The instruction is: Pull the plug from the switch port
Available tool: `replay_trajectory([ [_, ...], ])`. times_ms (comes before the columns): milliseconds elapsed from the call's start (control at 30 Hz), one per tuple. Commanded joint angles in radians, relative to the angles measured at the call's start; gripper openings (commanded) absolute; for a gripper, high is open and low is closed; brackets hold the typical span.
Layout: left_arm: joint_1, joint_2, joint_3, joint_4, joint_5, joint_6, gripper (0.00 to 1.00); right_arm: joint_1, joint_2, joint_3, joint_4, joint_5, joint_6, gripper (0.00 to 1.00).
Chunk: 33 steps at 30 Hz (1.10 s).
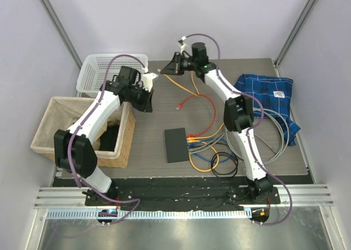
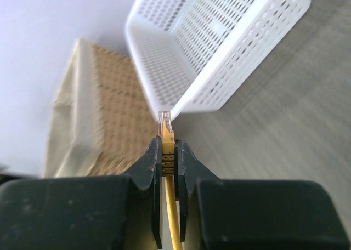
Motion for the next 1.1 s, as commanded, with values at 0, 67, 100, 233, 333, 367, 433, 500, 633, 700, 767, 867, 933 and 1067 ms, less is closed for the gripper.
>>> replay_trajectory([
  [0, 0.045, -0.086, 0.037, 0.021, 0.011, -0.001, 0.01, 0.074, 0.056, 0.18, -0.122, 0.229, -0.179, 0.01],
  [67, 0.057, -0.115, 0.03, 0.019, 0.022, -0.009, 0.01, 0.114, 0.063, 0.171, -0.152, 0.296, -0.2, 0.01],
  [100, 0.067, -0.143, 0.025, 0.017, 0.03, -0.01, 0.01, 0.129, 0.054, 0.161, -0.16, 0.291, -0.223, 0.01],
  [233, 0.077, -0.213, -0.022, 0.037, 0.051, -0.022, 0.01, 0.177, 0.025, 0.083, -0.203, 0.325, -0.274, 0.12],
  [333, 0.077, -0.239, -0.033, 0.057, 0.082, -0.045, 0.01, 0.183, 0.028, 0.089, -0.243, 0.4, -0.327, 0.53],
  [367, 0.077, -0.241, -0.035, 0.062, 0.094, -0.055, 0.02, 0.176, 0.028, 0.094, -0.255, 0.437, -0.335, 0.58],
  [433, 0.077, -0.236, -0.032, 0.067, 0.126, -0.068, 0.03, 0.157, 0.024, 0.118, -0.272, 0.451, -0.347, 0.65],
  [500, 0.079, -0.217, -0.032, 0.06, 0.145, -0.093, 0.05, 0.115, -0.022, 0.097, -0.3, 0.403, -0.37, 0.68],
  [633, 0.079, -0.154, -0.075, 0.096, 0.165, -0.133, 0.24, 0.007, -0.188, -0.076, -0.343, 0.276, -0.423, 0.71],
  [700, 0.068, -0.09, -0.078, 0.099, 0.174, -0.131, 0.3, -0.037, -0.298, -0.223, -0.35, 0.215, -0.43, 0.72],
  [767, 0.045, -0.049, -0.087, 0.088, 0.177, -0.076, 0.32, -0.081, -0.378, -0.337, -0.363, 0.204, -0.47, 0.72],
  [867, -0.051, 0.001, -0.105, 0.036, 0.192, 0.129, 0.33, -0.09, -0.531, -0.574, -0.363, 0.254, -0.556, 0.72],
  [933, -0.129, 0.015, -0.138, 0.007, 0.195, 0.286, 0.33, -0.096, -0.627, -0.702, -0.36, 0.283, -0.558, 0.72],
  [1067, -0.254, 0.003, -0.214, 0.011, 0.235, 0.439, 0.29, -0.117, -0.745, -0.832, -0.38, 0.369, -0.576, 0.72],
])
